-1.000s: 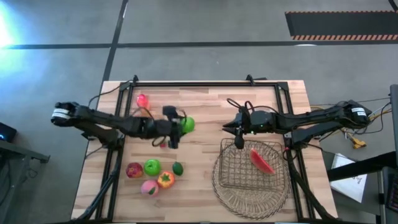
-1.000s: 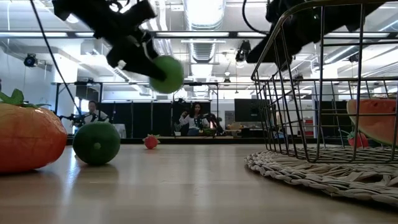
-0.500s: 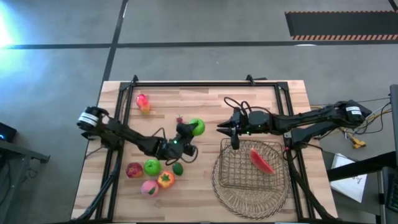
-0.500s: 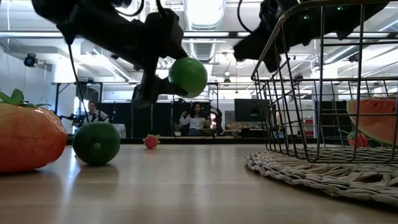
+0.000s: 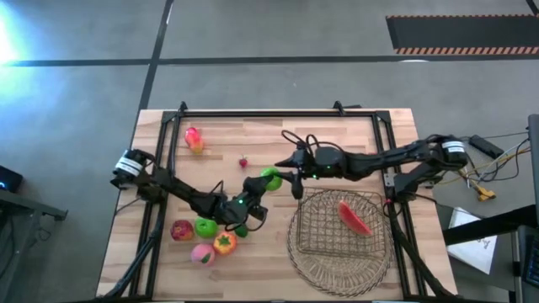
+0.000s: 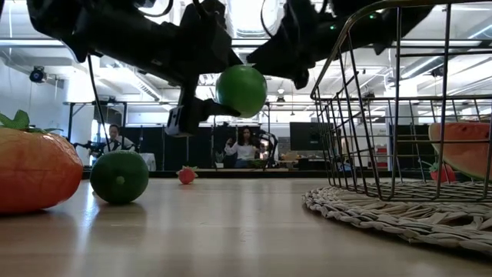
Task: Build produce basket
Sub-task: Put the top green apple into the wire basket
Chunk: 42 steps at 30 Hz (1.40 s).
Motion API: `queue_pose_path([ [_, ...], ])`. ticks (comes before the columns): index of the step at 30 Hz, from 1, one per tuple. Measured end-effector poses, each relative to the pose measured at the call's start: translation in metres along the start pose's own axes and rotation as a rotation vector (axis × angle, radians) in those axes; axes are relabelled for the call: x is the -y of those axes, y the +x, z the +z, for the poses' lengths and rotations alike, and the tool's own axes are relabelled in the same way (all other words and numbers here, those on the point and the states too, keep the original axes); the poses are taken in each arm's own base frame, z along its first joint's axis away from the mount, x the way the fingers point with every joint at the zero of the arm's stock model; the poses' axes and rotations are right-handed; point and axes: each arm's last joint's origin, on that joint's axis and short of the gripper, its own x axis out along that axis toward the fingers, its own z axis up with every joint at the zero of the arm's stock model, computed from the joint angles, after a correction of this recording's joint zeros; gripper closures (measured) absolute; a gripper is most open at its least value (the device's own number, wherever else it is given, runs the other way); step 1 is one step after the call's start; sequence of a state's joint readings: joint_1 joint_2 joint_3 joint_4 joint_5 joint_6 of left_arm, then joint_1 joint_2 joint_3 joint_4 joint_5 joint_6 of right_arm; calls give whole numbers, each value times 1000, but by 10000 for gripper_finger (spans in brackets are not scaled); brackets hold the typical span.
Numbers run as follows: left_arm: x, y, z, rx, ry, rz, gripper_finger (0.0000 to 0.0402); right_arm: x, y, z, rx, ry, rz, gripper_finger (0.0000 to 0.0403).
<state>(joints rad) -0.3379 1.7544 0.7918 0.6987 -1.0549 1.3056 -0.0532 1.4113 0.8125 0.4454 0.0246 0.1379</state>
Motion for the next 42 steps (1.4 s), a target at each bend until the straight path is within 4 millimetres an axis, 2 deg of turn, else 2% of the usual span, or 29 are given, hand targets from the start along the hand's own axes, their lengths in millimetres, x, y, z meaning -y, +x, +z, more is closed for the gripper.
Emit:
queue_pose_path([
  [8,-1,-3,1,9,-2,2,95,-1,5,2,-48,-9,114,286],
  [13,-1,-2,0,2,2,3,95,0,6,2,-49,6,122,308],
  [23,-1,-2,1,4,6,3,95,1,8,0,-53,-13,119,387],
  [30,-4,-1,2,4,-5,7,95,1,8,0,-53,-32,110,393],
  [36,-3,0,1,17,-98,-9,94,3,8,-3,-83,-45,41,394],
  [42,2,0,0,54,-146,-57,68,4,7,-6,-114,-41,20,394],
])
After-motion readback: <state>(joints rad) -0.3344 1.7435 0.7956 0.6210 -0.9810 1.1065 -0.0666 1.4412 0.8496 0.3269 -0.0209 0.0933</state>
